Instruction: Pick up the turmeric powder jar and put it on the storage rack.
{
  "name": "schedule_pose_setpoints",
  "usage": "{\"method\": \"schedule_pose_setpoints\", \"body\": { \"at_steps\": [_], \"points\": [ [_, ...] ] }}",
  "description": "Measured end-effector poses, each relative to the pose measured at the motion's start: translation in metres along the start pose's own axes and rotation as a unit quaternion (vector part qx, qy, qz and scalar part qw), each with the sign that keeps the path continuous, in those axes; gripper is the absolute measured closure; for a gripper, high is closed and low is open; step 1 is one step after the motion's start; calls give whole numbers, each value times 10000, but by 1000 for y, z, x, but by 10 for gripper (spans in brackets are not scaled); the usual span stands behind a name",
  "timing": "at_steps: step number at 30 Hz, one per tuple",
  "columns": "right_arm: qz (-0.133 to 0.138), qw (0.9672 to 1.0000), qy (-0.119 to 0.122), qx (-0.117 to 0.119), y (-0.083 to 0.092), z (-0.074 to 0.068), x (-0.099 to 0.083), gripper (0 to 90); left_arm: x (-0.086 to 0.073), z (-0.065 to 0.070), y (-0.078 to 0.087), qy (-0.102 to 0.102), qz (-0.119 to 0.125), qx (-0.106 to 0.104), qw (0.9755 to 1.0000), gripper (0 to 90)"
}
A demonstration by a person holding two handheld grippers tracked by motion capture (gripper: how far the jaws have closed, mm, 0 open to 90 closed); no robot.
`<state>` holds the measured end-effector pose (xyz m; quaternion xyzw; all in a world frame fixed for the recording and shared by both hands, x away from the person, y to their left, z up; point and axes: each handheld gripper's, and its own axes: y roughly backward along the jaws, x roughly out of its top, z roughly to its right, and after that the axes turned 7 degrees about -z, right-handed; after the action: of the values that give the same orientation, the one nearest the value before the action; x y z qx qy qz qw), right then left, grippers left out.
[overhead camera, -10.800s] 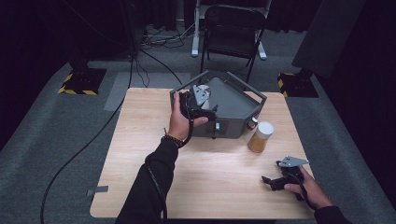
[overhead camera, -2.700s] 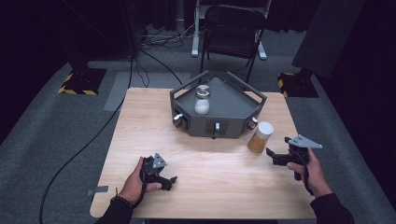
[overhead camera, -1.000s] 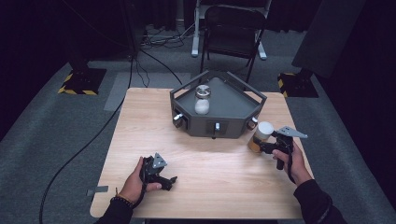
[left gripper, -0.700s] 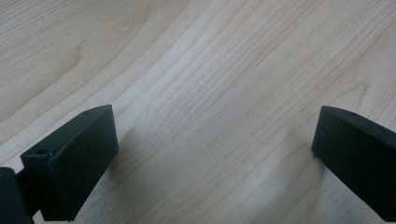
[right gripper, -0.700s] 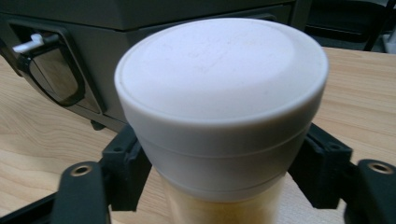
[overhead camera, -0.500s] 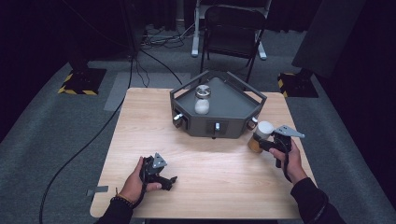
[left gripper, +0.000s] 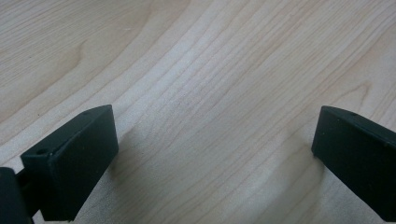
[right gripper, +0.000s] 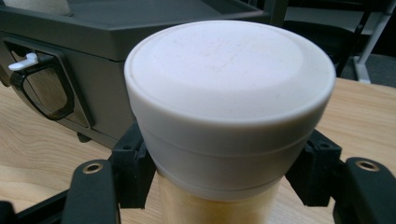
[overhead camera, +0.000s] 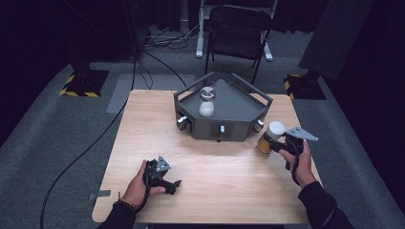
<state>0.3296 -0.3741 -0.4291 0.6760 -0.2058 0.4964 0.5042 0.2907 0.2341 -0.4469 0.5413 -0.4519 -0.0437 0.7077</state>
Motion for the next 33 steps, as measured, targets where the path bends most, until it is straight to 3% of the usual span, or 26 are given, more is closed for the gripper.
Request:
{"method": "schedule_pose_setpoints", "body": {
  "at_steps": [20,33],
  "points": [
    [13,9999,155,70,32,-18,34,344,0,0,0,1,1,0,10000,0],
    [110,9995,278,54,45,-30,72,344,0,0,0,3,2,1,10000,0]
  ]
}}
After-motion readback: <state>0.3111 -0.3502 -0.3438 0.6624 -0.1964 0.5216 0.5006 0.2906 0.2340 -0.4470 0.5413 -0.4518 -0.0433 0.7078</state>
